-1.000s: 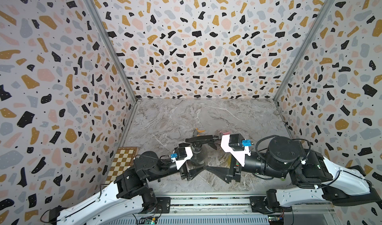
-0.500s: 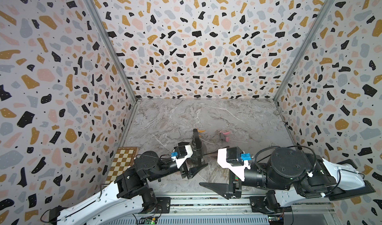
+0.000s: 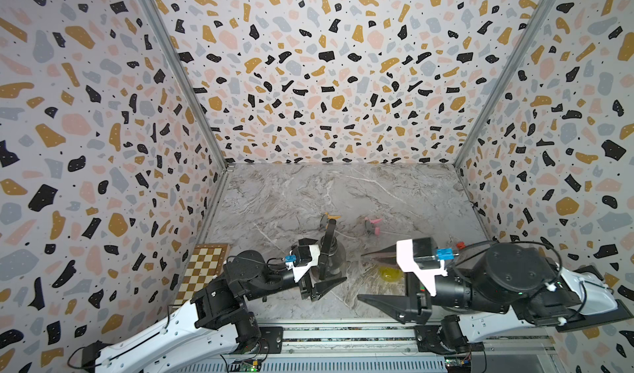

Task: Attach spray nozzles to spray bottles
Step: Screw the spray nozzle on the spray bottle.

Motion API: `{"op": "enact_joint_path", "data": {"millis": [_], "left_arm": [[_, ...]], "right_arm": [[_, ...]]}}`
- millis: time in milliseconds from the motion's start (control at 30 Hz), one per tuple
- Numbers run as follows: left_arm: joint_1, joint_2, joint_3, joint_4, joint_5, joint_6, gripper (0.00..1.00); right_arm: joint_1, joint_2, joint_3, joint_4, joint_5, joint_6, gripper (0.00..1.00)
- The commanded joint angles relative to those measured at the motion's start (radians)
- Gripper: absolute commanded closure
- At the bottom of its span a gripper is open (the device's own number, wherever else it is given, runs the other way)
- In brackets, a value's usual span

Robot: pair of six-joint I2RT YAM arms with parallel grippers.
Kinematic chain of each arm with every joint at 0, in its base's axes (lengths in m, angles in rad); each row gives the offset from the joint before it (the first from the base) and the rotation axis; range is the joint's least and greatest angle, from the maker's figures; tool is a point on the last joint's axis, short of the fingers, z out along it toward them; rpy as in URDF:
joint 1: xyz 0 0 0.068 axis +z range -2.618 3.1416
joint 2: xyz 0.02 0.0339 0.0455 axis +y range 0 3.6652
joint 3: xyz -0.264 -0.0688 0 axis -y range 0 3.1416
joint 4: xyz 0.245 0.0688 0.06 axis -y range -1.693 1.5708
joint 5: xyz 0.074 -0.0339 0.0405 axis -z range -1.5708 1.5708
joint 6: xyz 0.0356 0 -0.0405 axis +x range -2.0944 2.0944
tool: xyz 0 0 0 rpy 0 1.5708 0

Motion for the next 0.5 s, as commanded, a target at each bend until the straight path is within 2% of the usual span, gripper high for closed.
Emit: {"op": "enact_joint_path", "data": {"millis": [0,167,233,367,467], "left_arm": [[-0.002,-0.004,0.009,0.06,0.128,-0.015,1.0],[-0.002,0.04,0.036,0.049,0.303,-0.034,1.0],[-0.002,0.054,0.042,0.048,0.351,-0.046,1.0],[-0.002,0.064,0.05,0.043,0.396,-0.061,1.0],[-0.002,0.064,0.056,0.032,0.404,-0.063,1.0]], "right_arm": [[-0.065,-0.017,-0.011,0.017,-0.057,0.008,0.39],[-0.292,-0.009,-0.01,0.003,-0.448,-0.036,0.34],[-0.355,-0.004,-0.02,0.007,-0.553,-0.046,0.34],[-0.427,-0.003,-0.046,0.034,-0.67,-0.058,0.35],[-0.447,0.008,-0.051,0.047,-0.715,-0.06,0.35]]}}
